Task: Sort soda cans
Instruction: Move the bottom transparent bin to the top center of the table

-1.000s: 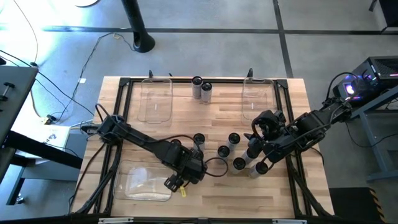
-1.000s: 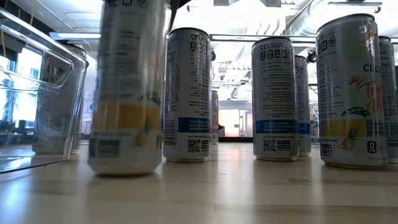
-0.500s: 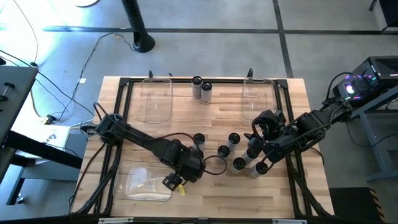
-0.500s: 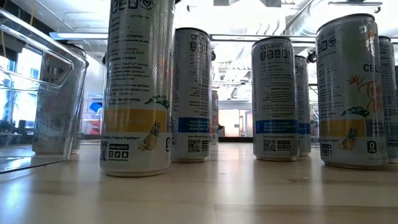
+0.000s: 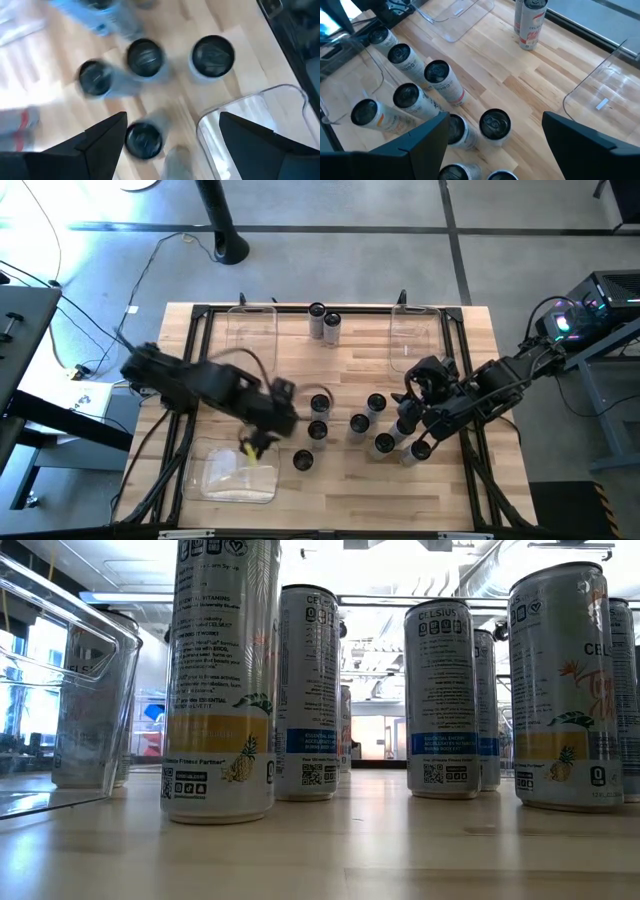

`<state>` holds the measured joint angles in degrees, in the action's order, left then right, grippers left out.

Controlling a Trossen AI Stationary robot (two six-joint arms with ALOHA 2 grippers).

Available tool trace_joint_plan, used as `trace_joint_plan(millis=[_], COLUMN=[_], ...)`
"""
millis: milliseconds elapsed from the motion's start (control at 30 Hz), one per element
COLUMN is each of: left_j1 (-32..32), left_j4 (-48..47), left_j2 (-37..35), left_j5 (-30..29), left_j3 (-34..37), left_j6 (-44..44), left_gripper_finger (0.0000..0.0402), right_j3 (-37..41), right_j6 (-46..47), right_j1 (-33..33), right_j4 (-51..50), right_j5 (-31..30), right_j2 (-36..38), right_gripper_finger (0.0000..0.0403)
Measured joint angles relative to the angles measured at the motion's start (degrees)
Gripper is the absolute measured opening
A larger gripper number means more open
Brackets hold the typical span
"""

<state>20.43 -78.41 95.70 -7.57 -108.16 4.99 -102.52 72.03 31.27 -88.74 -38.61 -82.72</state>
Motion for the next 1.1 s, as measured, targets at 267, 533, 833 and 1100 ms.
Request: trace_joint_plan(millis=[267,533,833,1100], left_j1=[0.57,9.66,16.17,15.7], left_j4=[3.27,1.78,0.52,-5.24], left_j2=[-12.42,-19.89,-20.77,-20.84], left_j5=[1.63,1.47,0.61,7.44], left_j3=[8.77,26.54,34.72,35.58], left_j6=[-14.72,-30.83,-35.47,-44.15], left_gripper_finger=[0.031,0.031,0.031,0.031], right_j3=[0.0,0.0,0.01,0.02], right_j6=[-1.51,-2.42,-4.02,-5.3], right_j1=[-3.23,-5.13,-6.34,-6.12], right_j4=[1.23,1.25,1.68,1.91], right_j5=[1.81,2.03,4.35,6.19], right_j2=[0.0,0.0,-0.04,-0.04], right_gripper_finger=[0.0311,0.0311,0.0311,0.0311])
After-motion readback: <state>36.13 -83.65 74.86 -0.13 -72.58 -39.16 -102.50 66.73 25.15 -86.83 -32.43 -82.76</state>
